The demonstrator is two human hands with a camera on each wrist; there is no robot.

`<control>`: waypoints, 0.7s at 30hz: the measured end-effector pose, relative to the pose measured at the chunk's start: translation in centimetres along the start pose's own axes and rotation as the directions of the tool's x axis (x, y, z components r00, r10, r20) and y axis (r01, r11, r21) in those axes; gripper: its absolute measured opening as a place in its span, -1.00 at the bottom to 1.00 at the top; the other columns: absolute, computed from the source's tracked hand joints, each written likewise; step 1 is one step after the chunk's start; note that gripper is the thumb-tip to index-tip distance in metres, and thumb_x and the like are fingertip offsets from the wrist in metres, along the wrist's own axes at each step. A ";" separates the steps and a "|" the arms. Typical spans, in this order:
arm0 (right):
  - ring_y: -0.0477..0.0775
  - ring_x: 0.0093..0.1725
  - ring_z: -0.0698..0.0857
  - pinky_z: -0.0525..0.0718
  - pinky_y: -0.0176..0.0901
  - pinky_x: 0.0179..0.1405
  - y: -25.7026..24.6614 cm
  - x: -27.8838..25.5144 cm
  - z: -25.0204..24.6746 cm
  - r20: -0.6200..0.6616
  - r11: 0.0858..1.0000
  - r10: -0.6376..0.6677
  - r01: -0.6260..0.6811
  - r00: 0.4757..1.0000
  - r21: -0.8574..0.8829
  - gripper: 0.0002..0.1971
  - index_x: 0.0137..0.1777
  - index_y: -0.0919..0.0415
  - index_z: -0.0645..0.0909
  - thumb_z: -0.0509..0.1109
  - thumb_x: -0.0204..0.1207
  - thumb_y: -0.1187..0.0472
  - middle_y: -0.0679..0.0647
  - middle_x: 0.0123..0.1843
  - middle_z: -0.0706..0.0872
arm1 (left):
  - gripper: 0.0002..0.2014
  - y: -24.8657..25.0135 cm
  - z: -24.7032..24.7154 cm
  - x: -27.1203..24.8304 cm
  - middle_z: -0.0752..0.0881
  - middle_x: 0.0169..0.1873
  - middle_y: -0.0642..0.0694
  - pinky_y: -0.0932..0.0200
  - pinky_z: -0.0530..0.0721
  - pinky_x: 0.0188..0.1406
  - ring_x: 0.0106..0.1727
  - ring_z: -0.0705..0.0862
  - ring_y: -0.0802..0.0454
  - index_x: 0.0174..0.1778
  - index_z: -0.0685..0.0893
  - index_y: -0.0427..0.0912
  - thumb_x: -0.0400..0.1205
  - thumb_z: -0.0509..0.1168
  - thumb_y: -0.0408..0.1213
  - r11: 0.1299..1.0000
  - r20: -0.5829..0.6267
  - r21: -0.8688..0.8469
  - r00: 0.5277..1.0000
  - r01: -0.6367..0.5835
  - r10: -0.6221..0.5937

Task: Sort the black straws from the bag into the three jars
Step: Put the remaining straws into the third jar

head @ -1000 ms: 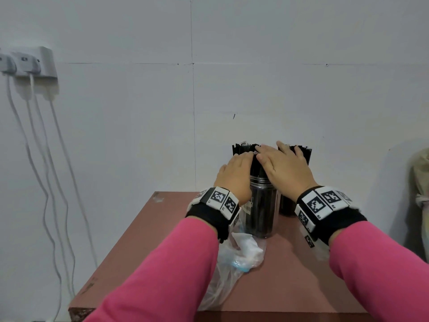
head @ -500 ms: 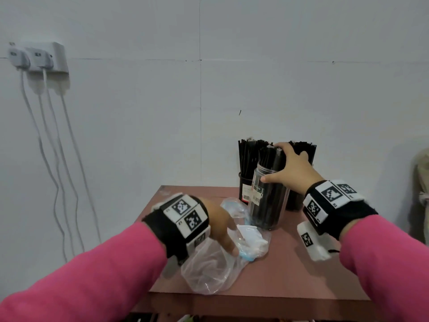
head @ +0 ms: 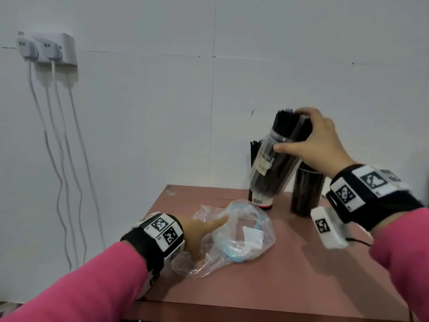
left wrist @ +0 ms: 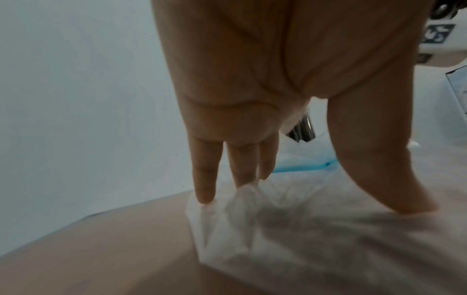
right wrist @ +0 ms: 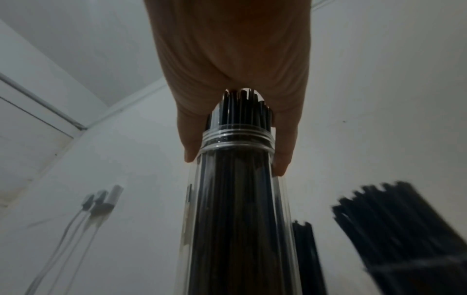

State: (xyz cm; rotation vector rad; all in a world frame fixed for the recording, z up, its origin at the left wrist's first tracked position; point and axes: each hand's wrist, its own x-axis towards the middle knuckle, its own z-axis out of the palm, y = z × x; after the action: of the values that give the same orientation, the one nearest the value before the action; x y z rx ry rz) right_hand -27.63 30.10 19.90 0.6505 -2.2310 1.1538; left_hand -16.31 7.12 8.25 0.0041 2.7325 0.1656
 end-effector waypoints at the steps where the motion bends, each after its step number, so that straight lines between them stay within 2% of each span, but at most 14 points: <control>1: -0.05 0.15 0.42 0.34 -0.34 0.19 -0.8 0.8 0.2 -0.011 1.000 -0.017 0.018 1.000 0.020 -0.21 0.42 -0.09 0.38 0.70 0.22 0.14 0.06 0.28 0.33 | 0.06 -0.2 0.1 0.2 0.43 0.52 -0.20 0.21 0.48 0.17 0.41 0.51 -0.11 0.65 -0.27 0.27 0.57 0.39 -0.44 1.000 0.018 0.009 1.000 -0.012 0.011; 4: 0.00 0.16 0.49 0.40 -0.33 0.18 -2.6 3.0 2.4 0.007 0.997 -0.053 0.053 0.999 0.049 -0.20 0.41 -0.07 0.39 0.71 0.19 0.12 0.10 0.33 0.36 | -0.01 -0.3 0.3 0.8 0.36 0.58 -0.04 0.19 0.35 0.36 0.52 0.39 -0.03 0.67 -0.12 0.27 0.57 0.39 -0.44 0.998 0.076 0.013 0.996 -0.054 0.052; 6: 0.02 0.12 0.48 0.40 -0.33 0.19 -3.2 3.8 5.0 0.071 0.998 -0.049 0.046 0.996 0.038 -0.20 0.43 -0.06 0.38 0.70 0.21 0.14 0.13 0.34 0.33 | -0.04 -0.5 0.4 1.1 0.40 0.55 -0.13 0.12 0.34 0.44 0.53 0.39 -0.10 0.69 -0.09 0.22 0.58 0.38 -0.46 0.997 0.100 -0.013 0.992 -0.073 0.074; 9: 0.13 0.08 0.53 0.52 -0.19 0.23 -2.9 4.2 9.6 0.182 0.999 -0.037 0.041 0.983 -0.021 -0.19 0.44 -0.07 0.36 0.69 0.22 0.14 0.15 0.39 0.28 | -0.11 -0.7 0.4 1.4 0.47 0.48 -0.30 0.13 0.43 0.37 0.48 0.45 -0.22 0.70 -0.03 0.16 0.62 0.35 -0.46 0.994 0.088 -0.056 0.991 -0.092 0.097; 12: 0.30 0.07 0.65 0.65 0.02 0.22 -1.8 4.6 13.6 0.271 0.991 -0.002 0.038 0.963 -0.127 -0.17 0.45 -0.06 0.33 0.68 0.22 0.11 0.19 0.41 0.25 | -0.02 -1.2 0.4 2.0 0.40 0.55 -0.20 0.16 0.41 0.27 0.50 0.42 -0.15 0.68 -0.10 0.25 0.58 0.37 -0.51 0.993 0.141 -0.074 0.985 -0.087 0.097; 14: 0.32 0.04 0.66 0.66 0.02 0.19 -1.0 5.0 15.5 0.307 0.985 0.024 0.030 0.951 -0.170 -0.16 0.47 -0.04 0.32 0.68 0.22 0.12 0.20 0.42 0.24 | 0.00 -1.4 0.2 2.2 0.35 0.59 -0.12 0.19 0.36 0.27 0.51 0.39 -0.10 0.67 -0.12 0.28 0.57 0.39 -0.49 0.992 0.159 -0.090 0.982 -0.084 0.098; 16: 0.28 0.01 0.63 0.64 -0.07 0.12 -0.3 5.1 16.8 0.328 0.982 0.038 0.025 0.944 -0.185 -0.14 0.49 -0.03 0.30 0.68 0.22 0.13 0.22 0.45 0.23 | 0.02 -1.5 0.2 2.4 0.33 0.60 -0.11 0.18 0.35 0.30 0.53 0.38 -0.09 0.67 -0.13 0.27 0.56 0.41 -0.48 0.991 0.163 -0.093 0.981 -0.093 0.108; 18: 0.26 0.01 0.58 0.60 -0.11 0.03 0.4 5.4 17.4 0.323 0.981 0.058 0.006 0.945 -0.193 -0.13 0.51 -0.01 0.28 0.68 0.24 0.13 0.24 0.47 0.23 | 0.04 -1.5 0.2 2.7 0.37 0.58 -0.12 0.21 0.34 0.23 0.51 0.40 -0.09 0.67 -0.13 0.25 0.54 0.43 -0.48 0.991 0.158 -0.085 0.980 -0.106 0.119; 21: 0.35 0.16 0.61 0.60 -0.03 0.07 0.9 6.0 17.3 0.330 0.974 0.101 -0.026 0.939 -0.227 -0.08 0.55 0.02 0.23 0.69 0.26 0.11 0.27 0.50 0.23 | 0.03 -1.5 0.2 2.9 0.38 0.57 -0.14 0.25 0.29 0.19 0.53 0.38 -0.09 0.68 -0.13 0.23 0.55 0.42 -0.50 0.989 0.175 -0.107 0.977 -0.103 0.121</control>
State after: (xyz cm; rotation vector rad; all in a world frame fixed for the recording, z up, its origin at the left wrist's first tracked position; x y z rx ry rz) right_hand -36.76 15.03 14.84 0.7340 -2.6416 0.8548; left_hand -18.86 5.68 6.76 0.1396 2.5401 0.3149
